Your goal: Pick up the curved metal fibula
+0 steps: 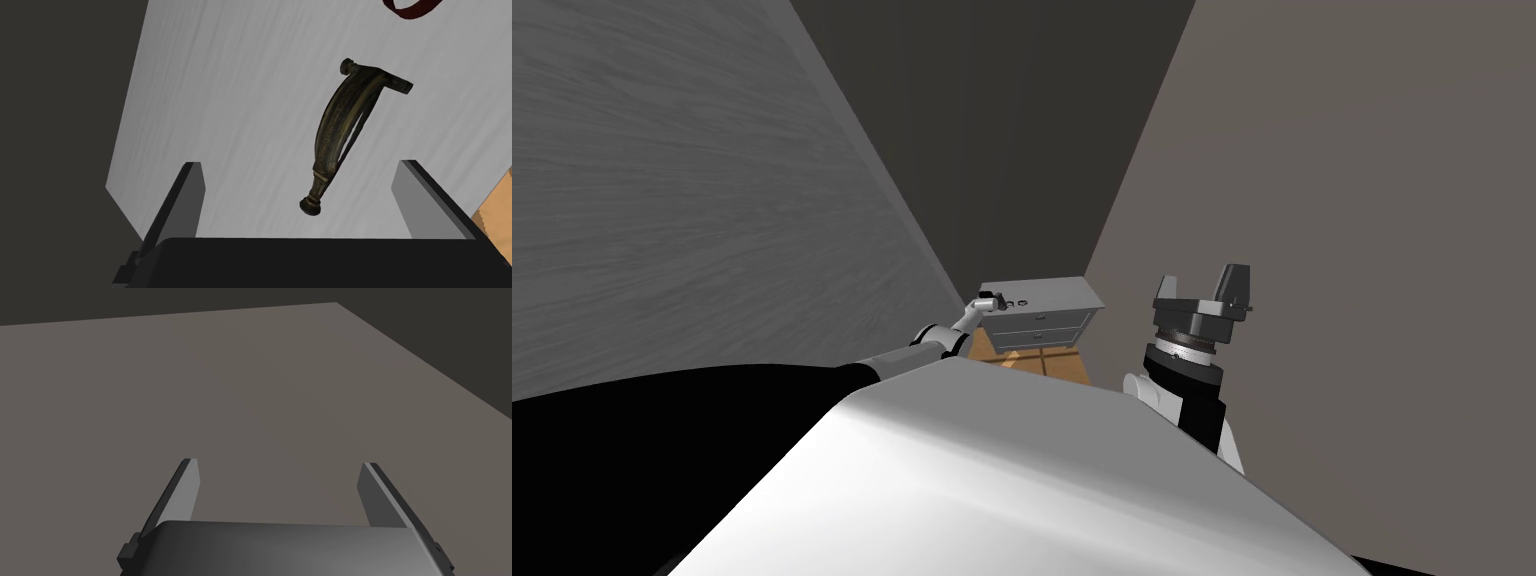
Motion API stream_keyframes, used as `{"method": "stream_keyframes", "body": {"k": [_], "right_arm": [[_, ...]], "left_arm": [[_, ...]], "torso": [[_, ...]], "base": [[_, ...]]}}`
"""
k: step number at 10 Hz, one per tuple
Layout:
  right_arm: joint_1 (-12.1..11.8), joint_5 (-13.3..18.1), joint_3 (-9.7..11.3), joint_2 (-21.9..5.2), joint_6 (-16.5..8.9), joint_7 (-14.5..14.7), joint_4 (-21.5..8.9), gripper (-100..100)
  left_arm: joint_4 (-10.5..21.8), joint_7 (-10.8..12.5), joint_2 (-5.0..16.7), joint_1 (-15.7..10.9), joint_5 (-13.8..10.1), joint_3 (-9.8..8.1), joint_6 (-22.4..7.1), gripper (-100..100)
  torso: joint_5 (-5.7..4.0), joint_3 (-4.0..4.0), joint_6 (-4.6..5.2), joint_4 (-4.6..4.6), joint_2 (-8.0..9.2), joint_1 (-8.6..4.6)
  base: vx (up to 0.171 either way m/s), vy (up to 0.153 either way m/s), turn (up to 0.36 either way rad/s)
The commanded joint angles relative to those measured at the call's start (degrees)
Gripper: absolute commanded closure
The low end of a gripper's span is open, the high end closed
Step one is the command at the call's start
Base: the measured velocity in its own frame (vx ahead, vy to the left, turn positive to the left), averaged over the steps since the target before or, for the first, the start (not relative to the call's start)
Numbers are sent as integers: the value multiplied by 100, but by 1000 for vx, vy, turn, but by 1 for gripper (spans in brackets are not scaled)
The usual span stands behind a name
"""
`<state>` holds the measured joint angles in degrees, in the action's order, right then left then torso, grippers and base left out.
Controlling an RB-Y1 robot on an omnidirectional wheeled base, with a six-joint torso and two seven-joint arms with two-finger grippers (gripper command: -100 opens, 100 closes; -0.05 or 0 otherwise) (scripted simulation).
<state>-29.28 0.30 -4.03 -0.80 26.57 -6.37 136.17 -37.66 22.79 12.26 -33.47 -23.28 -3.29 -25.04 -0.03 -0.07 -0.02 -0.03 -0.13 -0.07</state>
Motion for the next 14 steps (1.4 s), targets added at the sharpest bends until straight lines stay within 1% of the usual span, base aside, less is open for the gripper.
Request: {"method": "stream_keyframes", "body": {"k": [1,2,3,4,6,7,8,12,13,14], "right_arm": [[0,0,0,0,0,0,0,0],[0,0,0,0,0,0,0,0],[0,0,0,0,0,0,0,0],[0,0,0,0,0,0,0,0],[-1,0,0,0,0,0,0,0],[-1,0,0,0,0,0,0,0],[0,0,0,0,0,0,0,0],[0,0,0,0,0,0,0,0],[0,0,0,0,0,0,0,0],[0,0,0,0,0,0,0,0]], "left_arm": [[185,-17,-18,22,5,18,-47,-100],[204,-41,-6,-35,-40,16,19,-100],[229,-51,-8,-36,-44,19,24,0],[283,-86,-79,53,-19,-3,183,-100],[321,-110,-126,113,-3,-17,289,-100],[252,-81,-105,110,7,-13,206,-100],[255,-86,-108,113,8,-15,221,100],[251,-89,-105,108,10,-13,223,100],[251,-90,-104,108,10,-13,223,0],[236,-56,-20,-21,-39,15,50,100]], "torso": [[0,0,0,0,0,0],[1,-1,0,-1,-2,1],[1,2,0,1,3,4],[1,4,0,2,8,6],[3,-13,-1,-5,-22,12],[3,-12,-1,-5,-21,15],[3,-5,-1,-2,-8,12],[4,3,-2,-1,8,9],[4,3,-2,-1,8,9],[4,3,-2,-1,9,10]], "base": [[35,-15,-11],[16,-6,-1],[0,0,0],[83,9,-23],[91,18,-13],[35,11,-3],[7,2,1],[0,0,0],[0,0,0],[-102,-18,27]]}}
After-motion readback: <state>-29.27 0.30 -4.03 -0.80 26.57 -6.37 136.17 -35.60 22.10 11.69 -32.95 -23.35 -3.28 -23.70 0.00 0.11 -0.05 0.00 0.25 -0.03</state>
